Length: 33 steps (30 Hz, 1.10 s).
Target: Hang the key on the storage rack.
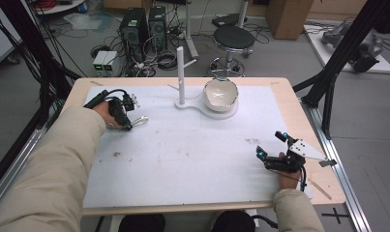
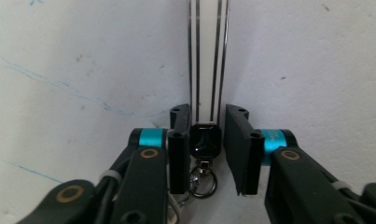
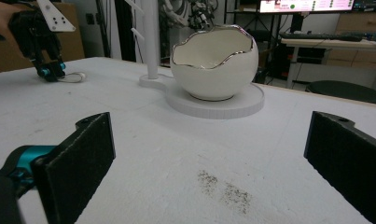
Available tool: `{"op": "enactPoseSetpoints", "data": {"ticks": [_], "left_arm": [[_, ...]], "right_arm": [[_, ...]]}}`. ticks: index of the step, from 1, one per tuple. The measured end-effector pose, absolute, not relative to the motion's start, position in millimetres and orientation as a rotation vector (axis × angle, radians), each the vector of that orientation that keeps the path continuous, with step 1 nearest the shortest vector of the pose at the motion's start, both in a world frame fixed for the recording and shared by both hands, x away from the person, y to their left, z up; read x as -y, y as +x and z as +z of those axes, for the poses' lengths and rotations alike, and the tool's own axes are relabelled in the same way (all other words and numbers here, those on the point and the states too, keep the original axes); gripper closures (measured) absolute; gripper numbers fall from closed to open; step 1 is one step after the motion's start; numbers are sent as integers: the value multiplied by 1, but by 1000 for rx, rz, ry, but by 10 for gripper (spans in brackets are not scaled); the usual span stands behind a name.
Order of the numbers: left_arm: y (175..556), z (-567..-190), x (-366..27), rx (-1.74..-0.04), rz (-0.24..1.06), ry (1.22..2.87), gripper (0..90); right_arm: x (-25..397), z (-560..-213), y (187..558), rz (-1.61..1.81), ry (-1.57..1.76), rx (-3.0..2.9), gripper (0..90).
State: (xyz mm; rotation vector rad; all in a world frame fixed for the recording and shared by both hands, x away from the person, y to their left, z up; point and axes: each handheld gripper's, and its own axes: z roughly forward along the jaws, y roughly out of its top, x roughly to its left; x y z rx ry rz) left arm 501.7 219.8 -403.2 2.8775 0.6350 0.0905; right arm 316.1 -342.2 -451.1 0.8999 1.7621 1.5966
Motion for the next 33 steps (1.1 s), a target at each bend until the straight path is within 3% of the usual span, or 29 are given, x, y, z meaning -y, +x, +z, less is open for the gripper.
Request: {"op": "enactPoseSetpoints", "data": {"ticks": [21,33], "left_arm": [[497,-392,-216,-549,155,2837,742],[492,-354,-214,-545,133,2493,742]], "right_arm": [[342,-451,316,1591,895,-1764,9],[342,-451,316,1590,893,-1766,9]]}}
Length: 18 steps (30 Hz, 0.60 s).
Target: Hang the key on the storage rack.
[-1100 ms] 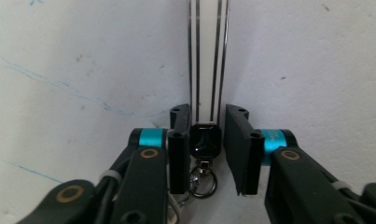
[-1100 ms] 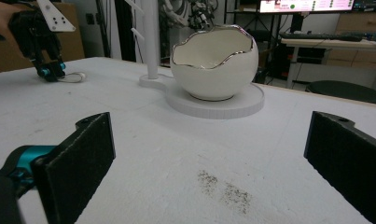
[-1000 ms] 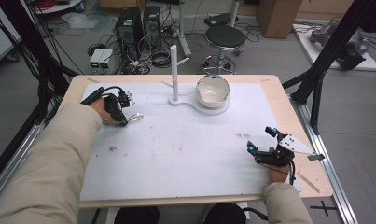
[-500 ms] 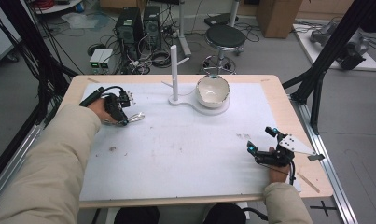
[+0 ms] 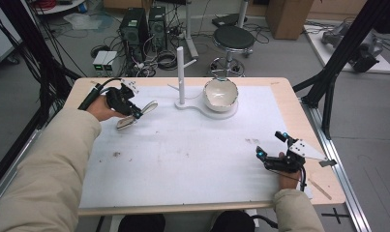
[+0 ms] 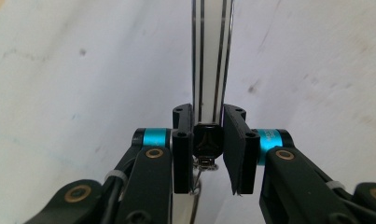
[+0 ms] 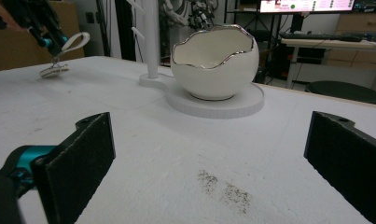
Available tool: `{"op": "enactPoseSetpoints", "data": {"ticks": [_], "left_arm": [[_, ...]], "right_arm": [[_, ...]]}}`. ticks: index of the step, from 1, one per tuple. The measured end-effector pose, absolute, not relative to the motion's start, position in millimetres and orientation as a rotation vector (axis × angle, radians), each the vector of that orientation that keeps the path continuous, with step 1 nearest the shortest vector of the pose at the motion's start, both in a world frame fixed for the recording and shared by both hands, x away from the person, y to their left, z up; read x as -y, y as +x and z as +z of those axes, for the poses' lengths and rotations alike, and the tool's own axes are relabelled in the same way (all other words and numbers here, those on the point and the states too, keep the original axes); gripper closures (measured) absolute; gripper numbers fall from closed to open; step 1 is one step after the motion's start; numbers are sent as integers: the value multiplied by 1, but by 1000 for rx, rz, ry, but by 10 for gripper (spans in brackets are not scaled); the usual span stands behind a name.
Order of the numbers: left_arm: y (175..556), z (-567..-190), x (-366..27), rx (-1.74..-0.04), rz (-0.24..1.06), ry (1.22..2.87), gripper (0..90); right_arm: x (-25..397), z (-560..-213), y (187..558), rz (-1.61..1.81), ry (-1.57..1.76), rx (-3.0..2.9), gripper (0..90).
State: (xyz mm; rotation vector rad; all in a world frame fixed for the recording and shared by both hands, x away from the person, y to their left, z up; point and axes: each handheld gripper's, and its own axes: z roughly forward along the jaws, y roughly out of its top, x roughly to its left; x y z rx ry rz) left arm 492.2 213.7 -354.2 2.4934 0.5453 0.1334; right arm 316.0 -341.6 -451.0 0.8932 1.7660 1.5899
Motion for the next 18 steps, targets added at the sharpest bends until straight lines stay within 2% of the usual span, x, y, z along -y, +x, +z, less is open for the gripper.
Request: {"op": "enactPoseSetpoints", "data": {"ticks": [12,18], "left_arm": [[490,-331,-195,-476,74,2171,742],[492,-327,-175,-431,41,2124,742]], "right_arm": [[342,-451,316,1585,893,-1767,9],[342,-451,316,1585,892,-1767,9]]}}
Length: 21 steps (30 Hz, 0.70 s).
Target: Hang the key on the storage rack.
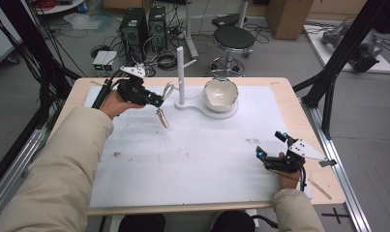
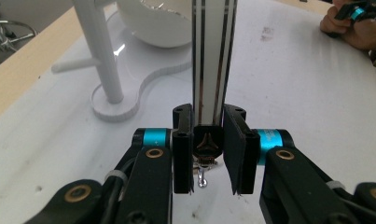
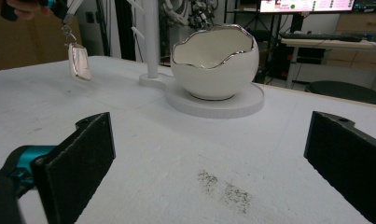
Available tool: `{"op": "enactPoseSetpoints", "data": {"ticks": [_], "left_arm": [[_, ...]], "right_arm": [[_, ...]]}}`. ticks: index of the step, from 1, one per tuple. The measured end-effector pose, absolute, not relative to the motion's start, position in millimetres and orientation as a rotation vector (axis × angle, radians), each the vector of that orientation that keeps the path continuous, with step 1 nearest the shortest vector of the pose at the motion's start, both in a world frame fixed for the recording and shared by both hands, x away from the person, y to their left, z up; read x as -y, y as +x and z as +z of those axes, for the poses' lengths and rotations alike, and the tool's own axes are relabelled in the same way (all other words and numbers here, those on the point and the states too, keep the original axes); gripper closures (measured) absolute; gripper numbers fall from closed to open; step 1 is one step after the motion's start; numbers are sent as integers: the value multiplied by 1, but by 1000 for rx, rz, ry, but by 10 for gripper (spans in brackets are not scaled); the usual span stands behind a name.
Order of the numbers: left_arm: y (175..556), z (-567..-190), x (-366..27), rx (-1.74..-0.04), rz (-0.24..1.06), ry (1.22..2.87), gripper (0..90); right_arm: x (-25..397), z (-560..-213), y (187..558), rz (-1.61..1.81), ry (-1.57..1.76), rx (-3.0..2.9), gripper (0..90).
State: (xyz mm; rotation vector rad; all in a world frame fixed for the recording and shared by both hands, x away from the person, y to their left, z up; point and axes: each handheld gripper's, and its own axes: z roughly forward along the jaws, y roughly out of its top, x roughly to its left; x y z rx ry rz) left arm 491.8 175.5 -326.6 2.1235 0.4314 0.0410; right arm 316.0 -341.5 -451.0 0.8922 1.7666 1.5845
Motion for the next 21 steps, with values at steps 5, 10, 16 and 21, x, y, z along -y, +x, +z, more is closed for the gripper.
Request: {"op": "enactPoseSetpoints", "data": {"ticks": [5,10,16,21], "left_arm": [[495,-326,-164,-437,24,2076,742],[500,-329,-153,-459,7,2041,742],[506,-335,-144,-485,-15,2011,741],[511,-340,-141,-514,-15,2019,741]], "right_arm": [[342,-451,316,1587,894,-1768,9],[341,-451,316,1585,898,-1772,9],[341,-451,316,1588,900,-1771,9],[341,-451,316,1586,893,-1768,9]]}}
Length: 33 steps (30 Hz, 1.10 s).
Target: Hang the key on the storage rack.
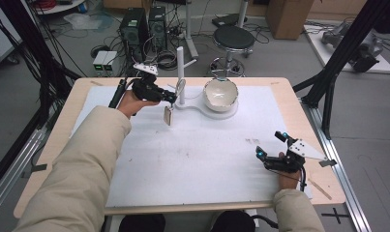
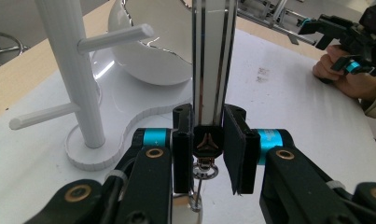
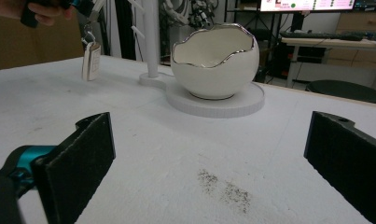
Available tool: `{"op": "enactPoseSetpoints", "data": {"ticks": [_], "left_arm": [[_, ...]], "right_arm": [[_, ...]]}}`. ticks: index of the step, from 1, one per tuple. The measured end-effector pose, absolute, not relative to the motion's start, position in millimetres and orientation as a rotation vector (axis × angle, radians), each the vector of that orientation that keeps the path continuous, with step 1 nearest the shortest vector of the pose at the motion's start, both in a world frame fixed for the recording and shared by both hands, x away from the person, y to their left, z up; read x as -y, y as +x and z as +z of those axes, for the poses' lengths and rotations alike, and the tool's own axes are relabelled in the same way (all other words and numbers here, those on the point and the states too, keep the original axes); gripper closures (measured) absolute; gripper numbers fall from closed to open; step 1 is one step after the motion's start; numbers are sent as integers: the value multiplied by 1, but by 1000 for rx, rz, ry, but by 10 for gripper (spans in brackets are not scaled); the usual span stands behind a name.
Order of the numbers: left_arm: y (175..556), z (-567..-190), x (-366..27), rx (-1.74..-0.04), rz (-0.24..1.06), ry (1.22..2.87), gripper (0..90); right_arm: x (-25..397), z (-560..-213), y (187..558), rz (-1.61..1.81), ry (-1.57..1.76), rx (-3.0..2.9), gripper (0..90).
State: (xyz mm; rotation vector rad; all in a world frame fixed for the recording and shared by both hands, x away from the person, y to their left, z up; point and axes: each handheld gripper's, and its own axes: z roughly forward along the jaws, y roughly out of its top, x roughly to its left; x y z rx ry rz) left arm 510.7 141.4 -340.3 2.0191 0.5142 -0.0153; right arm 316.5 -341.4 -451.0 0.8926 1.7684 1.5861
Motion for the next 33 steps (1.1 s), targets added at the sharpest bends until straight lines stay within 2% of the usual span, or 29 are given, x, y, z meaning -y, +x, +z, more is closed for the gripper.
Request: {"op": "enactPoseSetpoints", "data": {"ticks": [33], "left_arm": [[526,-360,-144,-763,-29,1984,740]], "right_arm": [[340,-451,316,1581,891,-1775,9]]}}
